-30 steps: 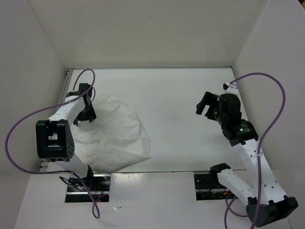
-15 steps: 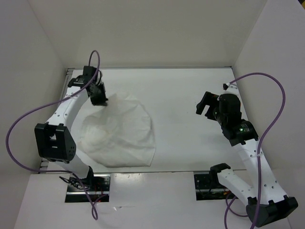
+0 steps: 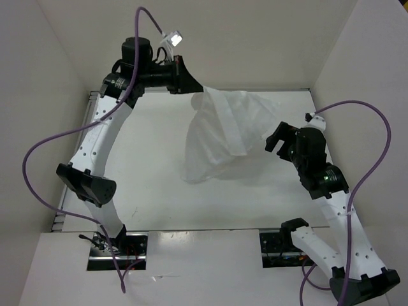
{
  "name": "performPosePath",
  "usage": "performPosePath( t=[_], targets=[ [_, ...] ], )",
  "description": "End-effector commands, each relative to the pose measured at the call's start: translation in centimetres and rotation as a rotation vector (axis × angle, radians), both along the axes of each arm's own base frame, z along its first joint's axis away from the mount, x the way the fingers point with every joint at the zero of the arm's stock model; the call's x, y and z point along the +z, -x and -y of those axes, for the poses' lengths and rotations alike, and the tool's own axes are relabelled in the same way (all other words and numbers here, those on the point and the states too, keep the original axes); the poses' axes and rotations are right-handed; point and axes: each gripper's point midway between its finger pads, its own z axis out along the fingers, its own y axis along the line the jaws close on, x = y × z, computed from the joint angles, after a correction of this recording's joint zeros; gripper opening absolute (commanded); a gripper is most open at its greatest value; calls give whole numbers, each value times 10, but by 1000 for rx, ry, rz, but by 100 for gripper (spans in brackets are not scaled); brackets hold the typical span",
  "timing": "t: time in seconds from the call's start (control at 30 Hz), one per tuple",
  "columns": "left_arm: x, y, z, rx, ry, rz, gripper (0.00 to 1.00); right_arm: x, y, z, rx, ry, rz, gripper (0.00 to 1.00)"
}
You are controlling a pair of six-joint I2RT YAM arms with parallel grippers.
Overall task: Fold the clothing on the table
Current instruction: Move the skirt to the center of the board
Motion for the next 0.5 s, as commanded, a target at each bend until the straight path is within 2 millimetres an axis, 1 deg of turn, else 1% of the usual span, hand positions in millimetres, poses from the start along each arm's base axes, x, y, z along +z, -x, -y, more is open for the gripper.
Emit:
performPosePath(
  t=[0.0,0.03,0.1,0.13,0.17,0.2,0.23,0.3,0.33,0.37,0.4,0.43,0.47],
  targets=[
    [95,32,3,-123,162,196,0,26,7,11,-65,-37,86,98],
    [97,28,5,-123,163,199,0,25,12,11,-71,-50,85,98],
    [104,30,5,-132,167,207,0,30,15,16,-95,-64,108,98],
    [106,15,4,-74,152,220,0,30,20,18,-109,-73,115,98],
    [96,9,2,-35,126,166,0,30,20,18,-113,-83,116,98],
    [81,-8,3,7,95,131,0,32,23,19,-113,-85,120,98],
    [78,-16,-5,82,56,132,0,34,25,19,-113,-87,129,98],
    [60,-35,-10,167,11,91,0,31,26,17,-109,-97,117,98],
    [53,-46,-19,244,-30,89,0,33,28,16,-100,-104,125,98],
    [39,-52,-18,278,-63,60,0,32,29,16,-104,-110,117,98],
    [26,-59,-18,309,-101,44,0,34,31,17,-104,-113,127,98],
    [14,-68,-29,382,-160,37,0,37,33,17,-103,-116,139,98],
    [0,-71,-22,398,-200,14,0,37,33,17,-107,-125,139,98]
  ],
)
